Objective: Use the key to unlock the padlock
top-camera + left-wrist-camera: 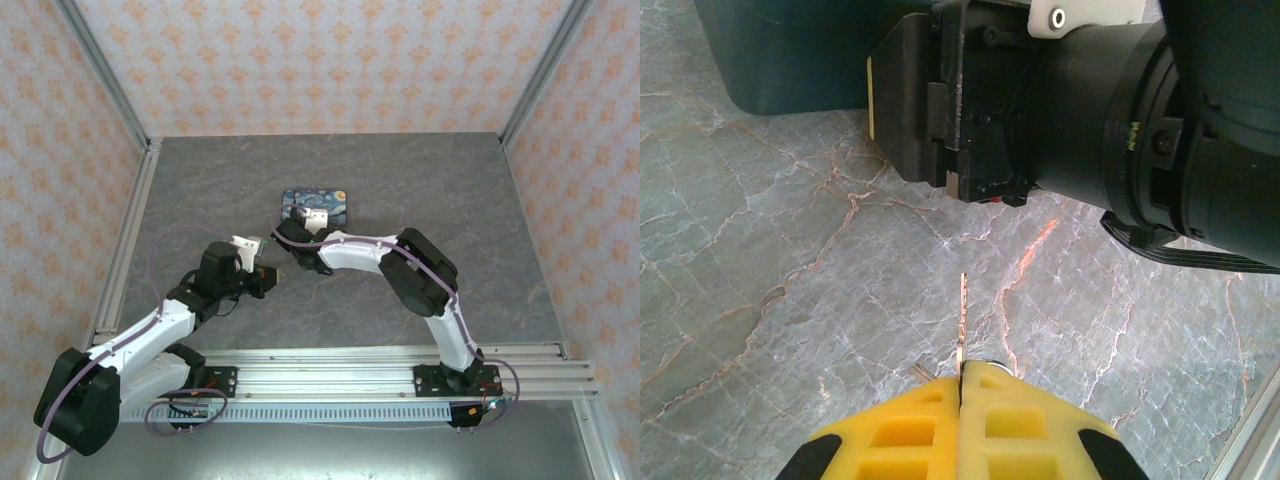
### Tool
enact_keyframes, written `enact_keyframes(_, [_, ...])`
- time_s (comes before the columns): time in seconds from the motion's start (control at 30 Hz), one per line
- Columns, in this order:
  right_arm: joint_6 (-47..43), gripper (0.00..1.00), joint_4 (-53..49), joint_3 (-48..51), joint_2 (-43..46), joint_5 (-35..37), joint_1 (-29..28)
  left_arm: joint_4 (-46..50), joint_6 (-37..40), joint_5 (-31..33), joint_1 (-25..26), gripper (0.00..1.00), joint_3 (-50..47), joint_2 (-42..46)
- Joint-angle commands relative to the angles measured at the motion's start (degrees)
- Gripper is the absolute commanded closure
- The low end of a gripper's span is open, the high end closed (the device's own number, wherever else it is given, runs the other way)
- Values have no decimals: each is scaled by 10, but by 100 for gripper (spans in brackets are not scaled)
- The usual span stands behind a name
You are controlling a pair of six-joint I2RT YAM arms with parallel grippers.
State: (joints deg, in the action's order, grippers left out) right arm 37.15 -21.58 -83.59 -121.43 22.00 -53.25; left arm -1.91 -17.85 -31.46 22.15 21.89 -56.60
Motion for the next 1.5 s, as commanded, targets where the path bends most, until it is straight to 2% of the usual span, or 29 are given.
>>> enact_keyframes(0.0, [10,55,7,-22,-15,37,-4,8,17,-6,3,100,-11,13])
enact_keyframes(0.13, [-3,59,21,-28,-28,29,-4,9,18,-6,3,100,-13,17])
enact_keyframes(0.47, [-32,86,31,-35,-36,0,-2,13,19,-8,3,100,-17,30])
enact_keyframes(0.7, [-49,100,37,-14,7,-35,8,10,21,-17,3,100,-14,23])
enact_keyframes(1.0, [-65,100,40,40,105,-108,22,1,19,-29,3,100,-9,28])
enact_keyframes(1.17, [-61,100,34,66,148,-160,30,-57,13,-61,4,100,-8,18])
enact_keyframes(1.47, [-55,100,1,92,224,-235,61,-157,11,-97,10,100,28,-82])
